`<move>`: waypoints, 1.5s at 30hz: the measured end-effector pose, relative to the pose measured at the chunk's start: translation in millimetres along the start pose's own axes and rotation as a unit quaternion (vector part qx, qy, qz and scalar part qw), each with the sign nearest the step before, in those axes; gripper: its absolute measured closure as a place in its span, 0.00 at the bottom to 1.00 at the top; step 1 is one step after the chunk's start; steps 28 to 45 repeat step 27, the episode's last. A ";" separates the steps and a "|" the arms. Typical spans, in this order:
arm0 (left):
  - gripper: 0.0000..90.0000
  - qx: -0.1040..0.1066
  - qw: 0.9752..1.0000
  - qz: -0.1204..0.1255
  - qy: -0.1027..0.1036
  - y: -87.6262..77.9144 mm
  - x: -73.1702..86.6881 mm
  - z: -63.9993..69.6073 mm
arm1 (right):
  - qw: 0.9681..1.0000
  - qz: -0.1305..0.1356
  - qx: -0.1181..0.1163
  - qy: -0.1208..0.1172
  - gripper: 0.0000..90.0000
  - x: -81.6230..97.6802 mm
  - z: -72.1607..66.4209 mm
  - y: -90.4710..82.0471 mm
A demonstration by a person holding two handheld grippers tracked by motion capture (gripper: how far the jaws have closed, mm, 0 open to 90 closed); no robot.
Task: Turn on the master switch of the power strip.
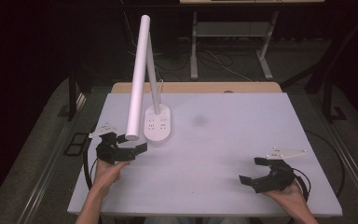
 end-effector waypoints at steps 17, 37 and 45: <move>0.00 0.039 0.998 -0.030 0.051 8.1 35.7 35.2 | 1.000 0.000 -0.002 -0.001 0.00 0.3 -1.5 0.2; 0.00 0.053 0.995 -0.056 0.068 6.8 54.4 44.8 | 1.000 0.002 -0.005 0.004 0.00 1.5 -3.5 0.0; 0.00 0.053 0.995 -0.056 0.068 6.8 54.4 44.8 | 1.000 0.002 -0.005 0.004 0.00 1.5 -3.5 0.0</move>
Point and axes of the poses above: each handheld gripper's, and its own axes: y roughly forward along the jaws, x roughly out of its underside, z roughly to its right, the point moved 8 cm from there along y, roughly forward along the jaws
